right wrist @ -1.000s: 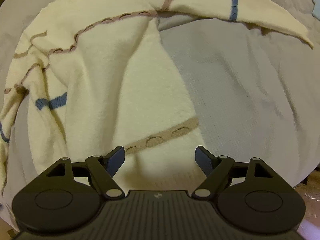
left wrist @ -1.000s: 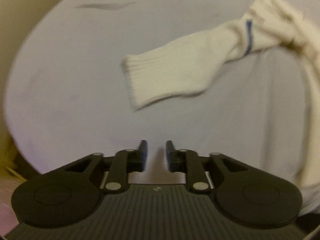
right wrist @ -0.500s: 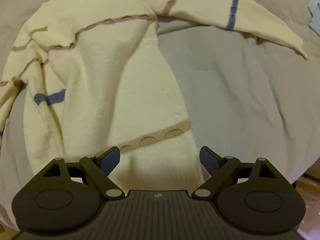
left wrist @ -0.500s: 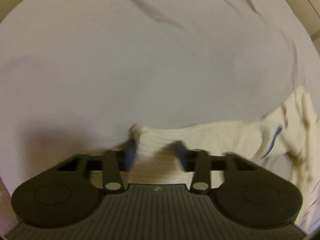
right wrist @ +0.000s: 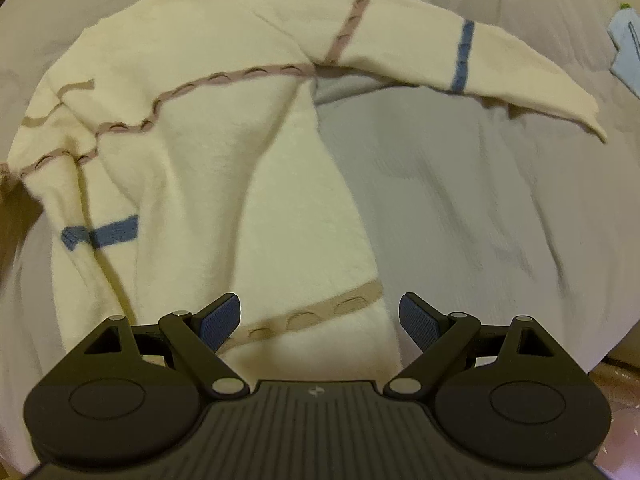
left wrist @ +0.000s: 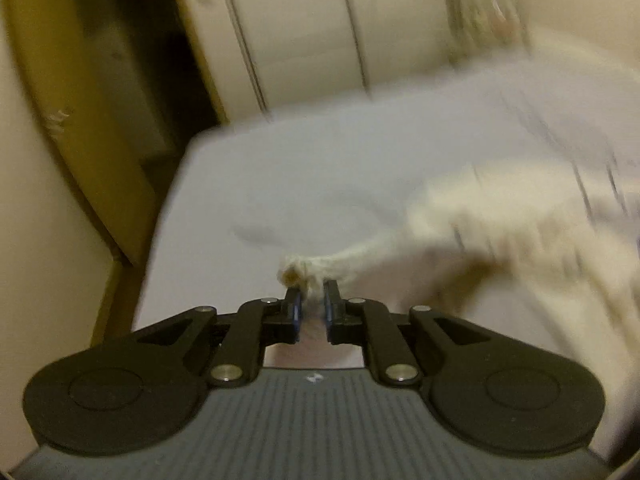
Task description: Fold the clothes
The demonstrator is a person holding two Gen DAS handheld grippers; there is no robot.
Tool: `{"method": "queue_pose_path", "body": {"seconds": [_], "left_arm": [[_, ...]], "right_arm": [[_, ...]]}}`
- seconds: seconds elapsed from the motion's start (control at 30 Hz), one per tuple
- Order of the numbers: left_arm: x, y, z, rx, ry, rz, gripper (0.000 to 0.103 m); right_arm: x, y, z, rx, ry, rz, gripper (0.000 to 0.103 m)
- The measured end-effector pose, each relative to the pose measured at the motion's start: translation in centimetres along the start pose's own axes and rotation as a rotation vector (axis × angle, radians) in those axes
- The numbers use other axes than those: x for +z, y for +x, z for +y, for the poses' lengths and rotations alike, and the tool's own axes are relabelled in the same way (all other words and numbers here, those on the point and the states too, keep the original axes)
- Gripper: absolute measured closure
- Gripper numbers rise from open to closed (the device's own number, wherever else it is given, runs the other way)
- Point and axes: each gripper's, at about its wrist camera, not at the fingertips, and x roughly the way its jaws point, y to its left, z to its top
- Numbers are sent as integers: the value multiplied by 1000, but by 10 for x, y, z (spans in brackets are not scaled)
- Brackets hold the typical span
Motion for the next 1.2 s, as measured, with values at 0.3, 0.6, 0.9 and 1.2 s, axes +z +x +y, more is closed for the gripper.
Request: {"method": "queue_pose_path", "body": {"seconds": [0.3, 0.6, 0.9, 1.2], "left_arm": [[-151, 54, -34, -62, -561, 597, 86], [-117, 48, -25, 24, -936, 412, 51], [-184, 93, 22, 131, -1286, 571, 44], [-92, 38, 42, 203, -908, 174, 97]], "right_arm": [[-11, 5, -7, 2, 2, 10, 14], [-20, 3, -35, 29, 22, 9, 14], [-38, -3, -57, 103, 64, -14, 14], [-17, -19, -4, 140, -82, -93, 14]]}}
